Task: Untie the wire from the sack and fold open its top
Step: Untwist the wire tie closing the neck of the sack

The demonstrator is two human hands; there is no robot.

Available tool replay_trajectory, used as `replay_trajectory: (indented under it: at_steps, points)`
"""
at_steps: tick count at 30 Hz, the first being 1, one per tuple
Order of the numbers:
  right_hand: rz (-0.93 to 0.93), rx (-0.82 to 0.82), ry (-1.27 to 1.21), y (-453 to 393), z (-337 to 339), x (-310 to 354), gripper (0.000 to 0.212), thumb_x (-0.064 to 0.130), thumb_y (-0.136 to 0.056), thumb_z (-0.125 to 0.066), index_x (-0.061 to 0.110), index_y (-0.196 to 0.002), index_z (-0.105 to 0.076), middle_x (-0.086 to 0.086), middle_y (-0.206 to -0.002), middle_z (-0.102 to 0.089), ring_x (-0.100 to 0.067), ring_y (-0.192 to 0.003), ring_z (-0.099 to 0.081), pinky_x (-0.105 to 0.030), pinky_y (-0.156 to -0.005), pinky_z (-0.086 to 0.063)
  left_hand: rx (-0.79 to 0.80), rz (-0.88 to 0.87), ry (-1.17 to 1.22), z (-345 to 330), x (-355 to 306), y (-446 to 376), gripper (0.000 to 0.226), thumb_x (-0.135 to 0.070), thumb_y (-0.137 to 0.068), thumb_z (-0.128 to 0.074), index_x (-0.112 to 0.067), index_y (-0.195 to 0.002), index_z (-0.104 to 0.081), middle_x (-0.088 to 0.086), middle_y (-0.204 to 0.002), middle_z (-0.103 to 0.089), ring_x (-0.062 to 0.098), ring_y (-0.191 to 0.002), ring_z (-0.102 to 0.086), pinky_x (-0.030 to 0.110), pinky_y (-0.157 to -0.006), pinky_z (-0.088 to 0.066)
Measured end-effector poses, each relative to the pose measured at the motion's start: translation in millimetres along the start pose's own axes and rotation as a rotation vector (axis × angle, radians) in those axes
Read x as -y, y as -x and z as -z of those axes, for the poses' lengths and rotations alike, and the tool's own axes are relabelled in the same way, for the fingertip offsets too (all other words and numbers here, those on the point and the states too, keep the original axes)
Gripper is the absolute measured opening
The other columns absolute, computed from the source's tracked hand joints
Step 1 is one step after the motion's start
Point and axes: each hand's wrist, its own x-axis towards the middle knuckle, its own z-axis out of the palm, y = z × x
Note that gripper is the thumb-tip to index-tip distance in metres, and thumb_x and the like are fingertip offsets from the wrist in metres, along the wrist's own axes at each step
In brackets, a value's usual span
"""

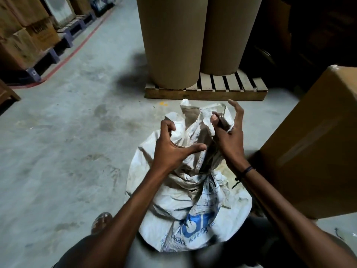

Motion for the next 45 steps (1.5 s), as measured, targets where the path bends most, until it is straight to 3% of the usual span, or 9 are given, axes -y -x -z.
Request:
replay_trajectory:
  at_steps: [4, 10, 16, 25, 29, 33, 37, 40, 45]
  points:
    - [0.029, 0.11, 0.019, -1, -12, 0, 0.053, 0.065, -0.094, -0.059, 0.052, -0.142, -0.04, 0.008, -0.079, -0.07, -0.011, -0.069, -0.066, -0.037, -0.072, -0.058, -0.041, -0.082, -0.016, -19, -3, 1, 0.08, -0.06, -0.057, -0.095, -0.021, -0.095, -0.037, -0.004, -0.086, -0.041, 0.007, -0.072, -0.043, 0.015, -0.061, -0.041]
    - [-0.04, 0.247, 0.068, -9, -8, 1, 0.076, 0.097, -0.076, -0.03, 0.06, -0.142, -0.038, 0.003, -0.139, -0.05, -0.017, -0.133, -0.056, -0.051, -0.113, -0.047, -0.057, -0.007, 0.26, -18, -12, -17, 0.066, -0.042, -0.067, -0.095, -0.021, -0.083, -0.035, 0.005, -0.085, -0.034, 0.018, -0.08, -0.037, 0.036, -0.076, -0.038]
    - [-0.112, 0.349, -0.088, -1, -12, 0, 0.079, 0.095, -0.078, -0.032, 0.044, -0.137, -0.047, -0.006, -0.142, -0.056, -0.028, -0.132, -0.058, -0.063, -0.11, -0.046, -0.045, 0.01, 0.32, -18, -20, -21, 0.099, -0.059, -0.053, -0.094, -0.016, -0.123, -0.041, 0.021, -0.118, -0.054, 0.034, -0.115, -0.061, 0.047, -0.094, -0.057]
    - [-0.206, 0.369, -0.18, 7, -27, 0, 0.046, 0.052, -0.11, -0.019, 0.03, -0.123, -0.058, 0.027, -0.124, -0.066, 0.008, -0.119, -0.062, -0.011, -0.101, -0.044, -0.01, -0.008, 0.164, -22, -22, -13, 0.111, -0.08, -0.031, -0.083, -0.031, -0.128, -0.063, 0.007, -0.153, -0.027, 0.011, -0.136, -0.044, -0.001, -0.098, -0.039]
    - [-0.201, 0.366, -0.144, 10, -28, -3, 0.063, 0.095, -0.079, -0.027, 0.057, -0.112, -0.065, 0.027, -0.12, -0.07, 0.011, -0.11, -0.066, -0.014, -0.094, -0.049, 0.107, -0.028, 0.228, -17, -24, -14, 0.106, -0.075, -0.036, -0.091, -0.018, -0.119, -0.057, 0.015, -0.138, -0.055, 0.013, -0.124, -0.06, 0.031, -0.103, -0.054]
    - [-0.047, 0.251, -0.106, 8, -37, 2, 0.054, 0.07, -0.099, -0.022, 0.04, -0.139, -0.044, -0.001, -0.145, -0.052, -0.006, -0.125, -0.063, -0.009, -0.093, -0.049, 0.039, -0.044, 0.26, -18, -28, -13, 0.099, -0.074, -0.04, -0.091, -0.014, -0.102, -0.042, 0.018, -0.102, -0.053, 0.016, -0.08, -0.052, 0.031, -0.066, -0.05]
    - [-0.045, 0.241, -0.065, 7, -34, -1, 0.038, 0.041, -0.112, -0.025, 0.051, -0.148, -0.032, 0.021, -0.152, -0.03, 0.018, -0.133, -0.044, 0.004, -0.089, -0.043, 0.046, -0.085, 0.225, -25, -29, -10, 0.09, -0.054, -0.044, -0.1, -0.015, -0.099, -0.041, 0.028, -0.105, -0.048, 0.045, -0.086, -0.054, 0.054, -0.067, -0.056]
    - [-0.087, 0.336, -0.062, 7, -31, -6, 0.042, 0.025, -0.116, -0.021, 0.055, -0.142, -0.033, 0.023, -0.154, -0.033, 0.015, -0.131, -0.046, 0.004, -0.086, -0.045, -0.045, -0.11, 0.172, -27, -26, -13, 0.087, -0.045, -0.047, -0.101, -0.014, -0.105, -0.044, 0.006, -0.098, -0.053, 0.018, -0.088, -0.058, 0.039, -0.073, -0.057]
    - [-0.153, 0.371, -0.128, 4, -34, 3, 0.099, 0.095, -0.078, -0.033, 0.033, -0.155, -0.032, -0.001, -0.144, -0.047, -0.017, -0.142, -0.05, -0.041, -0.117, -0.045, -0.224, -0.067, 0.148, -34, -25, -15, 0.091, -0.072, -0.054, -0.086, -0.023, -0.118, -0.043, -0.008, -0.114, -0.043, -0.006, -0.107, -0.048, 0.009, -0.089, -0.044]
